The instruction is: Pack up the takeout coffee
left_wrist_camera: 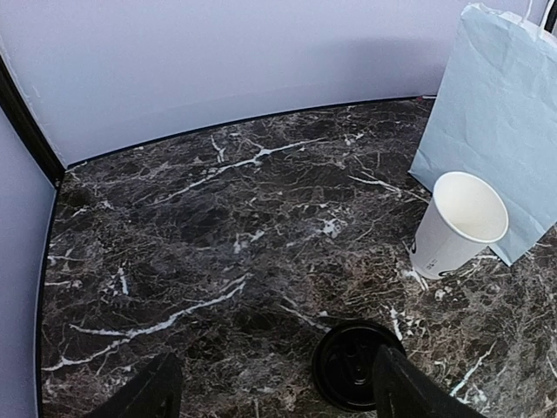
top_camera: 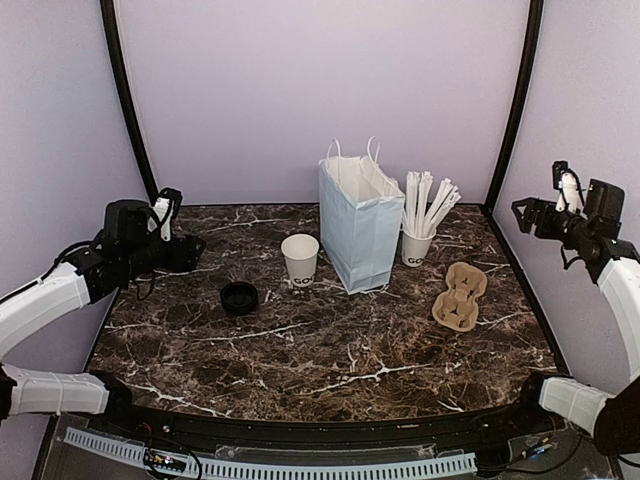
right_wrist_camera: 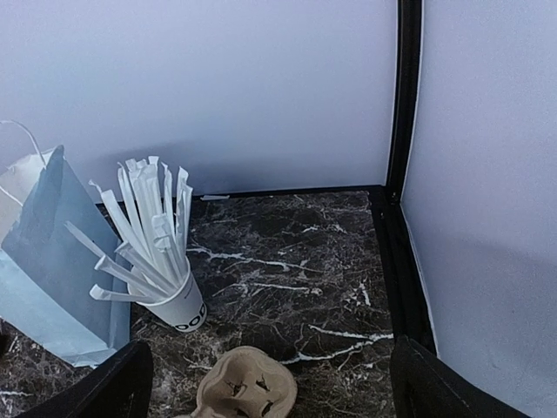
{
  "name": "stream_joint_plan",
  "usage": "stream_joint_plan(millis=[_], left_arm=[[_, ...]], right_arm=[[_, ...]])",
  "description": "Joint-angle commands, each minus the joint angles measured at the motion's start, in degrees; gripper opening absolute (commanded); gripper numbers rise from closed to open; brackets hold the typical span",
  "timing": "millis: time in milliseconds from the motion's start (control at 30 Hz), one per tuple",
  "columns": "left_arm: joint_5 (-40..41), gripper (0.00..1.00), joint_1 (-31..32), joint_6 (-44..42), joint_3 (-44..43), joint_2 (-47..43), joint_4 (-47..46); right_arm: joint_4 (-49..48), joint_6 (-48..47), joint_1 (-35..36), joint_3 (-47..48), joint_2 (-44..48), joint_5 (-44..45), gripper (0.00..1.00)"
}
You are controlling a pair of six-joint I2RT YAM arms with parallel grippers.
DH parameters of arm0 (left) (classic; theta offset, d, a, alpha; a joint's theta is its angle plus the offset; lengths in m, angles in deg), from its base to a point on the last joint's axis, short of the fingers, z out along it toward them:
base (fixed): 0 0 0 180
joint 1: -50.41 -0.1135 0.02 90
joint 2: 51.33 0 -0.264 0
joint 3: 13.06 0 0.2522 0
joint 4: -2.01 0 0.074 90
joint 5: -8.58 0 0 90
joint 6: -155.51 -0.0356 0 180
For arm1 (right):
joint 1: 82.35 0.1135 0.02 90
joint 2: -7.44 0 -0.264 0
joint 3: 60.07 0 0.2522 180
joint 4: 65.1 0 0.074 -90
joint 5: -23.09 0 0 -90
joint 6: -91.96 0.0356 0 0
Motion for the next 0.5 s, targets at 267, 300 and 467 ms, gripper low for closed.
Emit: stream_joint_plan(millis=[267, 300, 467], left_arm=[[-18.6, 0.76, -0.6, 0.1, -13.7, 5.9, 7.2], [-19.3, 0.75, -0.3, 0.1, -15.6, 6.7, 8.4], [-19.9, 0.63, 3.1, -0.1, -30.9, 15.8, 18.0]], right_arm=[[-5.1, -8.8, -1.2, -10.8, 2.4, -3.6, 0.98], [-5.3, -9.1, -1.3, -11.2, 2.4, -3.8, 0.99], [-6.2, -10.8, -1.4, -13.1, 2.5, -5.3, 0.98]])
